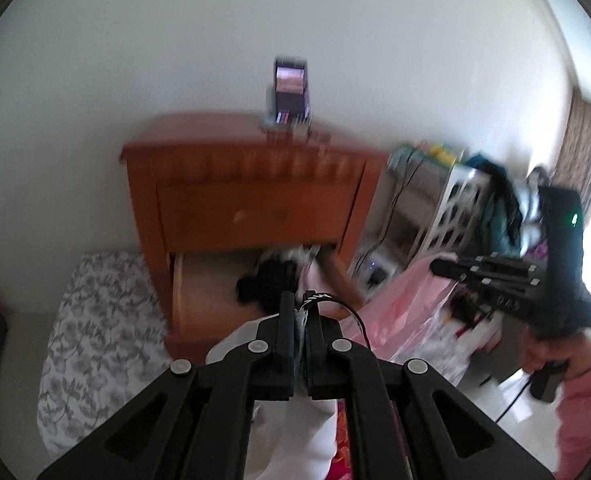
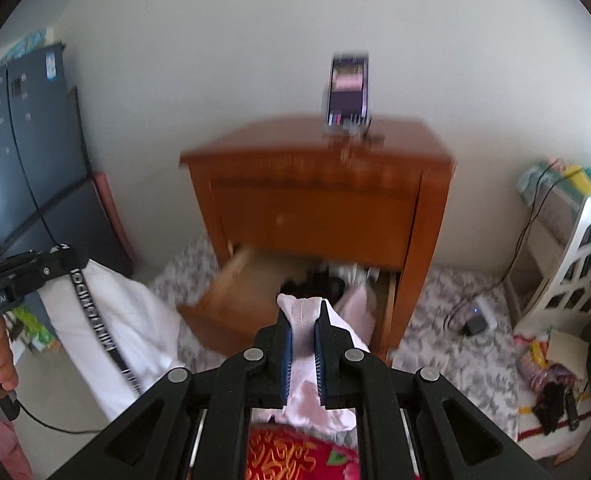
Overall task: Take underwear out of drawer
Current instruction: 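Lift the white cloth with the left gripper while the right lifts pink cloth, then lower both held items onto the red blanket and open both grippers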
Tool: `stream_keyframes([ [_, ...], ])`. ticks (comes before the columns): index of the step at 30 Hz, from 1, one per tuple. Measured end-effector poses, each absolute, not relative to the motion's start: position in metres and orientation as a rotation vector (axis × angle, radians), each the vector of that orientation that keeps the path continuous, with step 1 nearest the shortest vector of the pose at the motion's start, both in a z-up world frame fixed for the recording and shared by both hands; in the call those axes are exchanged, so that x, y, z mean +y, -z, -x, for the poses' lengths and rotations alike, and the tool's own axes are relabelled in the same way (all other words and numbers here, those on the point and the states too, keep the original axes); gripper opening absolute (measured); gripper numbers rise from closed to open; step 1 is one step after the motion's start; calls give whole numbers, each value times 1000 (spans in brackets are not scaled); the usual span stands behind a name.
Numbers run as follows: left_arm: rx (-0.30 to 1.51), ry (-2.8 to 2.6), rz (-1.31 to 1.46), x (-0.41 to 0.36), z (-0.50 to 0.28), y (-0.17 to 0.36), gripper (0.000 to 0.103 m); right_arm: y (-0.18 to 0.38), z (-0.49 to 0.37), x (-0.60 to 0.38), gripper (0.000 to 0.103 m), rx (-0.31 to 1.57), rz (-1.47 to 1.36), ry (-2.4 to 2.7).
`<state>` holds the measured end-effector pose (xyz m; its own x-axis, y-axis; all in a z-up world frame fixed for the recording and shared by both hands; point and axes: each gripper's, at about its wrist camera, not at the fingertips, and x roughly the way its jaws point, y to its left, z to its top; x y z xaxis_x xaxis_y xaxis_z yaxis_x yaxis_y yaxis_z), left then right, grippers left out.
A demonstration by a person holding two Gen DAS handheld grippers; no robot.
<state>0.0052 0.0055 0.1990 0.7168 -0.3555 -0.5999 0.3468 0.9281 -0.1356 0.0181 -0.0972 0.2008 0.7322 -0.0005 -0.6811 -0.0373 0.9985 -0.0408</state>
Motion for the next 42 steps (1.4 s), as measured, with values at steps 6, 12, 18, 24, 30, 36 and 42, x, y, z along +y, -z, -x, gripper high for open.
stream_keyframes([
  [6,769,314,-67,5,-15,-129,3,-128,-26,-105,10,902,46,-11],
  [12,844,274,-99,10,-21,-90,4,-88,-31,-109,10,979,50,-8],
  [18,892,252,-78,13,-32,-67,4,-67,-36,-111,10,1025,73,7],
  [24,931,237,-73,11,-38,-52,5,-50,-40,-114,10,1065,74,18],
  [30,963,241,-64,9,-43,-38,13,-40,-44,-118,11,1092,67,20],
  [36,991,245,-31,9,-49,-30,26,-33,-48,-122,11,1108,63,33],
  [42,996,247,-28,9,-50,-29,44,-27,-50,-126,39,1123,59,41],
])
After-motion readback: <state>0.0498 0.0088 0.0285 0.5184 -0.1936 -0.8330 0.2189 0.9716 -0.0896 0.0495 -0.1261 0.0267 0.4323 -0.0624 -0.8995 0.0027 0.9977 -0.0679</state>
